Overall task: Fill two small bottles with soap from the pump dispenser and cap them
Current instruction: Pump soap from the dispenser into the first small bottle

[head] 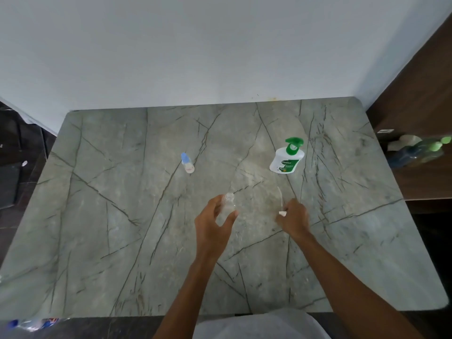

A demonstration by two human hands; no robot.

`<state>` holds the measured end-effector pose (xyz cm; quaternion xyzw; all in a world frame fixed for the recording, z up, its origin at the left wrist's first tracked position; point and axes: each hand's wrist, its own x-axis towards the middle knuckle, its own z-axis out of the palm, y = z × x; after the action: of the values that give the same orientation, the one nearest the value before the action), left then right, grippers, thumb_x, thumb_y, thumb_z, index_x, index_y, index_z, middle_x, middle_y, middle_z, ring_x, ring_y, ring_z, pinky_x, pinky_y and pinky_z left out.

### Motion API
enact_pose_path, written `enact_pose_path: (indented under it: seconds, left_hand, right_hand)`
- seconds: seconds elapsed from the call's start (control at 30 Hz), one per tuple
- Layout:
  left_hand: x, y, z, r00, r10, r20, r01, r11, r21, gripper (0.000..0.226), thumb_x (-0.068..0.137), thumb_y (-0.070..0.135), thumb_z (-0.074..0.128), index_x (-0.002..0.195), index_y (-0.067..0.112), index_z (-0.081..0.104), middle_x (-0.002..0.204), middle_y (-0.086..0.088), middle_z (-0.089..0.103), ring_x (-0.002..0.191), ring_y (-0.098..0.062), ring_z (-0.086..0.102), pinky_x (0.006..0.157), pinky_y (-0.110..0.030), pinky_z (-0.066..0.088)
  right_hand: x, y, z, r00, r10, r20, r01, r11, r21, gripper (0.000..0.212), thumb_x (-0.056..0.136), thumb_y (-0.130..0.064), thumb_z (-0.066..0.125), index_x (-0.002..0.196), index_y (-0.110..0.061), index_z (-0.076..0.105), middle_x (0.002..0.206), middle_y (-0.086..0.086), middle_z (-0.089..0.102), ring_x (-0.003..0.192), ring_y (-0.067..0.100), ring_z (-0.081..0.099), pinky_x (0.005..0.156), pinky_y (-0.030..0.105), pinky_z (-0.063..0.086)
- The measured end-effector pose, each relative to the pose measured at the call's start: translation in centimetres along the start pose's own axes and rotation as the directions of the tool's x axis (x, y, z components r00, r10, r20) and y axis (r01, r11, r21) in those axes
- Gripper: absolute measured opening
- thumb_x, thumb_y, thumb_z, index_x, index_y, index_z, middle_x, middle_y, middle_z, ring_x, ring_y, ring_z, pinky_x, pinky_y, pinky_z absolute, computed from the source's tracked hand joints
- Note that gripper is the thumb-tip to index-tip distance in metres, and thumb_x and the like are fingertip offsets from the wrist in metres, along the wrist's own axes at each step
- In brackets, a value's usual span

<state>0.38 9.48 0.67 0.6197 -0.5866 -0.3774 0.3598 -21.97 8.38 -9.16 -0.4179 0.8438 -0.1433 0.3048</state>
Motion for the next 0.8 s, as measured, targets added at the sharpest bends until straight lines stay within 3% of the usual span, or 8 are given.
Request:
enact_pose_path:
  seconds: [0.1, 0.23, 0.47, 0.67, 0.8]
  left_hand:
    - [-0.1, -0.2, -0.2, 1.000, -0.005, -0.009, 0.005, 1.000, 0.001, 0.043, 0.083, 0.025, 0.078, 0.122, 0.024, 0.061, 0.107, 0.019, 0.067, 0.104, 0.002, 0.064, 0.093, -0.022, 0.054]
    - [-0.4, -0.5, -0.5, 1.000, -0.014, -0.020, 0.014, 1.000, 0.003, 0.044, 0.082, 0.026, 0.079, 0.121, 0.027, 0.061, 0.111, 0.021, 0.066, 0.107, 0.002, 0.064, 0.096, -0.026, 0.054]
    - [-0.3, -0.9, -1.9, 0.996, -0.083, -0.040, 0.081, 0.996, -0.038, 0.041, 0.082, 0.030, 0.078, 0.117, 0.039, 0.059, 0.110, 0.024, 0.067, 0.107, 0.003, 0.063, 0.096, -0.028, 0.054]
    - [0.8, -1.9, -3.6, 0.991, -0.111, -0.080, 0.108, 0.993, -0.039, 0.042, 0.082, 0.027, 0.079, 0.117, 0.039, 0.059, 0.110, 0.025, 0.067, 0.108, 0.005, 0.062, 0.095, -0.023, 0.053]
    - [1.7, -2.4, -4.7, 0.988, -0.122, -0.094, 0.119, 0.992, -0.035, 0.042, 0.081, 0.027, 0.079, 0.116, 0.041, 0.059, 0.106, 0.032, 0.065, 0.105, 0.008, 0.062, 0.091, -0.014, 0.050]
  right_hand:
    - [0.2, -0.8, 0.6, 0.998, -0.068, -0.011, 0.068, 0.997, -0.023, 0.023, 0.078, -0.017, 0.069, 0.098, -0.011, 0.060, 0.100, 0.012, 0.062, 0.086, 0.027, 0.060, 0.068, 0.033, 0.050]
    - [1.8, -4.2, 0.4, 0.963, -0.267, 0.016, 0.268, 0.961, -0.070, 0.020, 0.082, -0.020, 0.070, 0.100, -0.017, 0.062, 0.098, 0.005, 0.061, 0.085, 0.020, 0.057, 0.066, 0.025, 0.039]
    - [6.6, -12.2, 0.4, 0.827, -0.540, 0.157, 0.560, 0.767, -0.314, 0.023, 0.088, -0.016, 0.062, 0.111, -0.020, 0.063, 0.108, 0.007, 0.056, 0.098, 0.026, 0.057, 0.077, 0.036, 0.049]
    - [9.2, -17.0, 2.2, 0.748, -0.632, 0.205, 0.654, 0.649, -0.388, 0.028, 0.088, -0.007, 0.058, 0.112, -0.021, 0.065, 0.109, 0.006, 0.056, 0.097, 0.024, 0.057, 0.068, 0.030, 0.040]
    - [9.9, -20.1, 4.3, 0.721, -0.659, 0.213, 0.684, 0.628, -0.372, 0.028, 0.088, -0.008, 0.059, 0.113, -0.020, 0.066, 0.106, 0.007, 0.056, 0.094, 0.024, 0.058, 0.073, 0.034, 0.049]
